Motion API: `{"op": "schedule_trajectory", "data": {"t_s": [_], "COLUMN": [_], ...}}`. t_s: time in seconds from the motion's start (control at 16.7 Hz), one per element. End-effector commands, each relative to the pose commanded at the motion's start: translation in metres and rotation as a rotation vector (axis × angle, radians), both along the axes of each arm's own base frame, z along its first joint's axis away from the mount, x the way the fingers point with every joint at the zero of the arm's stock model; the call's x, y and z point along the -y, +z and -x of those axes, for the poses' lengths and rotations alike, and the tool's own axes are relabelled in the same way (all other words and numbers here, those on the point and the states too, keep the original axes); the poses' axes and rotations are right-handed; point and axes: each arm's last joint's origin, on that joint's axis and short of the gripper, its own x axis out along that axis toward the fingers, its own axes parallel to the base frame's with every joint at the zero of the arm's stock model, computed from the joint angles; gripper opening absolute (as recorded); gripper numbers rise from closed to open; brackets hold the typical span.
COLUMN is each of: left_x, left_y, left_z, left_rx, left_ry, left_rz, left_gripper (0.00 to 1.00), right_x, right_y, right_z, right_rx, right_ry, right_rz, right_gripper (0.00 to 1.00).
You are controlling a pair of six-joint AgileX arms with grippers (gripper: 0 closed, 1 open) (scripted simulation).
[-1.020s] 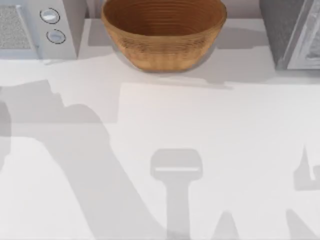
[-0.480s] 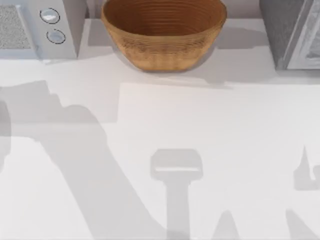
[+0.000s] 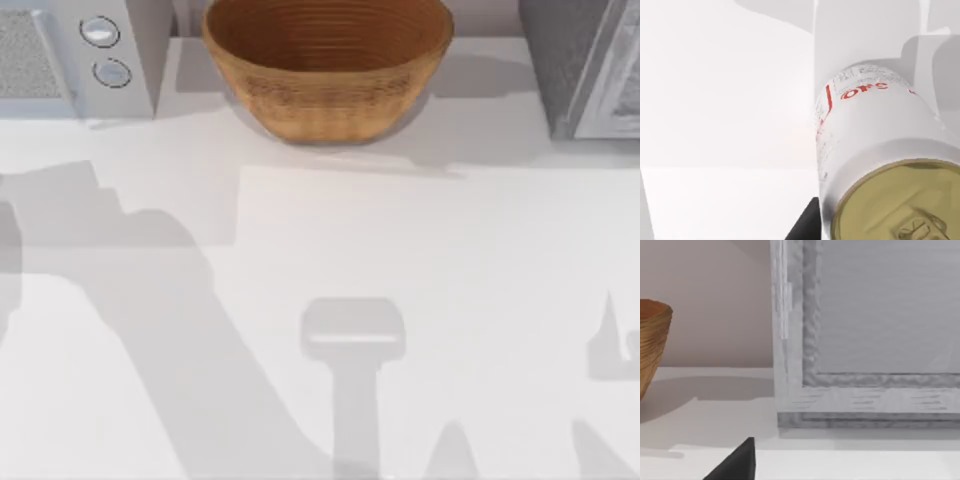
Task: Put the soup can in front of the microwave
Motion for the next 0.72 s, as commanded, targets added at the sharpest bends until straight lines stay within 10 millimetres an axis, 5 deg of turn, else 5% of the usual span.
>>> {"op": "schedule_trajectory", "data": {"t_s": [0.18, 0.72], "left_x": [0.0, 0.0004], "left_y": [0.0, -0.0001], "left_z": [0.0, -0.0002], "left_rx": [0.0, 0.0], "left_ry": [0.0, -0.001], "left_rz": [0.0, 0.0], "left_gripper": [0.98, 1.0], "right_x": [0.0, 0.0], "right_y": [0.0, 0.0], "right_z": [0.0, 0.0], "right_rx": [0.0, 0.0], "right_ry": [0.0, 0.0], "right_rz": [0.0, 0.0], "right_gripper": [1.0, 1.0]}}
